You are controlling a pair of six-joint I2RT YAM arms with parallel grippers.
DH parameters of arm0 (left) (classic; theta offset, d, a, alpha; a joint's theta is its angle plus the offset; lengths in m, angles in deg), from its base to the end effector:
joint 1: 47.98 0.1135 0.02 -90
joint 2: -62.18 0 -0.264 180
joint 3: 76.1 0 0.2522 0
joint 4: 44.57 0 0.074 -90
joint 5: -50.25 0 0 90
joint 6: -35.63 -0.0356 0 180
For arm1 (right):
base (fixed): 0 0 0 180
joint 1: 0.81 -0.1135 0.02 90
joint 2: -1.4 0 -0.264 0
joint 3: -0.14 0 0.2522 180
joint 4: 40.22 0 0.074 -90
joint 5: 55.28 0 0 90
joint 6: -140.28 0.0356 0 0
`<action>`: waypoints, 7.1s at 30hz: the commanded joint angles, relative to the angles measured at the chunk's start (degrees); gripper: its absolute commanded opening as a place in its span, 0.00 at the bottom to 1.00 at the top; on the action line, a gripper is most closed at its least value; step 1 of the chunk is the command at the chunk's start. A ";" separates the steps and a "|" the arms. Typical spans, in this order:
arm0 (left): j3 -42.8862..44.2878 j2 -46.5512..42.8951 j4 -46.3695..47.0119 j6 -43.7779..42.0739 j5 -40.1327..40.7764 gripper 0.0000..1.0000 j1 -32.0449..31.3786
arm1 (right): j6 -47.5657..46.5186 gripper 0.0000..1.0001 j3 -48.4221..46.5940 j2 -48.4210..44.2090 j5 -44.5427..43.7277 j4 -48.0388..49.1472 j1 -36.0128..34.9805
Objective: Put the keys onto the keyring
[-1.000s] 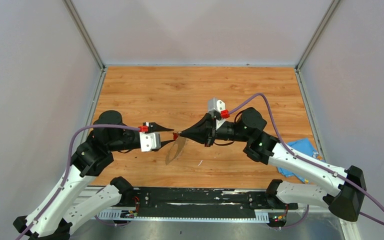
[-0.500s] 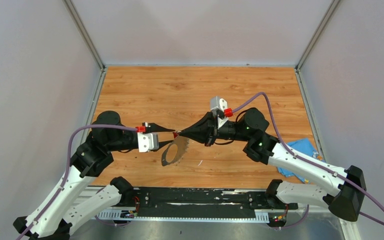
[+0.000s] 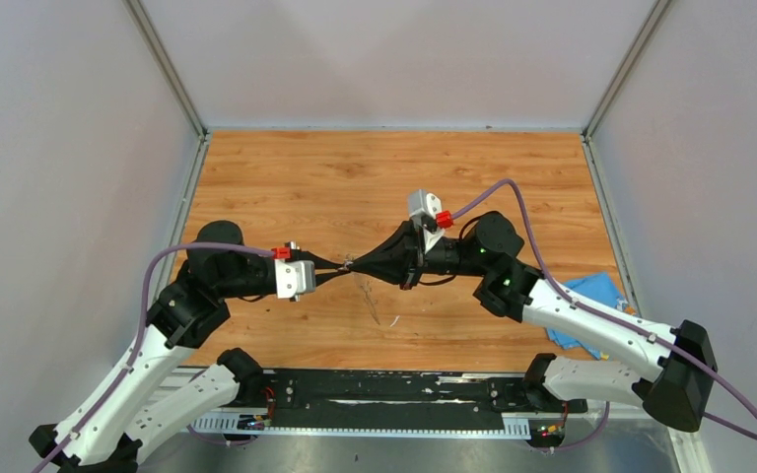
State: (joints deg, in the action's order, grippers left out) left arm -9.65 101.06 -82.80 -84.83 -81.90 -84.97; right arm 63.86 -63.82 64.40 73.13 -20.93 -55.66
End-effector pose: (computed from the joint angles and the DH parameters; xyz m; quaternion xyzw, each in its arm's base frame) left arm 0.0948 -0.1013 0.3774 0.5897 0.4699 -0.3103 0.5789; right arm 0.1246 0.2154 0.3882 -0.4428 0.4102 0.5912 0.5349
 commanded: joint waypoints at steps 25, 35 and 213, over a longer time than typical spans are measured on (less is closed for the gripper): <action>4.14 -3.08 -8.01 -6.27 -3.97 0.37 -0.40 | 3.40 0.00 2.39 0.44 -1.97 8.15 0.57; 8.77 -3.26 -12.27 -8.80 1.92 0.42 -0.36 | 1.35 0.00 1.08 -0.77 -1.42 4.80 0.59; 11.35 3.21 -15.19 -12.05 3.60 0.24 -0.40 | 3.04 0.00 2.95 0.06 -7.22 11.51 -4.26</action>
State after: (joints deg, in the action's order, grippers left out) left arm 2.13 104.33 -98.65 -96.85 -77.86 -85.23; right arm 66.15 -58.25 64.40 64.30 -11.64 -59.90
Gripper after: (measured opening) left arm 0.265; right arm 0.007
